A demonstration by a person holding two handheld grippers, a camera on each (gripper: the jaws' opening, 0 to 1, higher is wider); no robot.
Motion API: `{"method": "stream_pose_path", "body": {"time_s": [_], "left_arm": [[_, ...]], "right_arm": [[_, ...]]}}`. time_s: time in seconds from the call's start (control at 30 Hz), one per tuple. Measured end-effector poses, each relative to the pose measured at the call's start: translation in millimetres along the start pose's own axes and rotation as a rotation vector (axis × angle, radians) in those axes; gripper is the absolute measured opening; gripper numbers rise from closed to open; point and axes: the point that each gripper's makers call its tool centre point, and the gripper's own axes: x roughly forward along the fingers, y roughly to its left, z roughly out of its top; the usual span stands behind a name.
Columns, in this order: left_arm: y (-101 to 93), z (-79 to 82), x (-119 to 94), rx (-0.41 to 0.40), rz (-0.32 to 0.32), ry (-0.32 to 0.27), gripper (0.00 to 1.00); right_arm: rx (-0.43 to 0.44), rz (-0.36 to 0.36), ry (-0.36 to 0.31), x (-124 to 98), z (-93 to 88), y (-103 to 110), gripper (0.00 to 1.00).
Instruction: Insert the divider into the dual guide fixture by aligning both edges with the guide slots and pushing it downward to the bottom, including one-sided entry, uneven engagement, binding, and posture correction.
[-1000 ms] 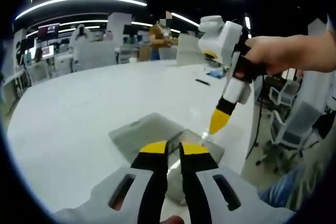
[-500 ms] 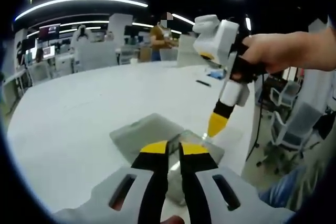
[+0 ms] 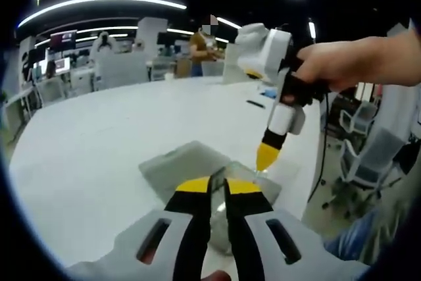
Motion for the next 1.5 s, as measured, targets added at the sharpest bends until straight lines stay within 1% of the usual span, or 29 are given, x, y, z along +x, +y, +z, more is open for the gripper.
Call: {"method": "stream_pose_path", "body": {"time_s": [0.23, 0.4, 0.53, 0.77, 0.9, 1.0, 1.5], "left_arm": [[1.4, -1.4, -1.0, -0.005, 0.006, -0.001, 0.04], [0.4, -2.5, -1.5, -0.009, 0.007, -0.001, 0.04], [1.1, -4.3, -2.5, -0.011, 0.010, 0.002, 0.04], [0.4, -5.4, -3.3, -0.016, 0.013, 0.003, 0.03], [0.9, -5.7, -3.7, -0.019, 0.015, 0.003, 0.03], [1.6, -6.6, -3.5, -0.020, 0.015, 0.005, 0.03], [5.9, -8.8, -2.5, -0.028, 0.015, 0.008, 0.03]], "right_arm": [[0.016, 0.001, 0.004, 4.2, 2.6, -2.3, 0.00], [0.024, 0.003, 0.010, 6.7, 0.2, -2.4, 0.00], [0.026, 0.005, 0.005, 8.3, 4.5, -3.3, 0.00], [0.032, 0.007, 0.017, 12.9, 7.7, -5.0, 0.00], [0.035, 0.007, 0.021, 13.4, 5.8, -4.6, 0.00], [0.036, 0.001, 0.021, 15.2, 8.4, -6.6, 0.00], [0.049, -0.001, 0.036, 23.6, 10.0, -9.9, 0.00]]}}
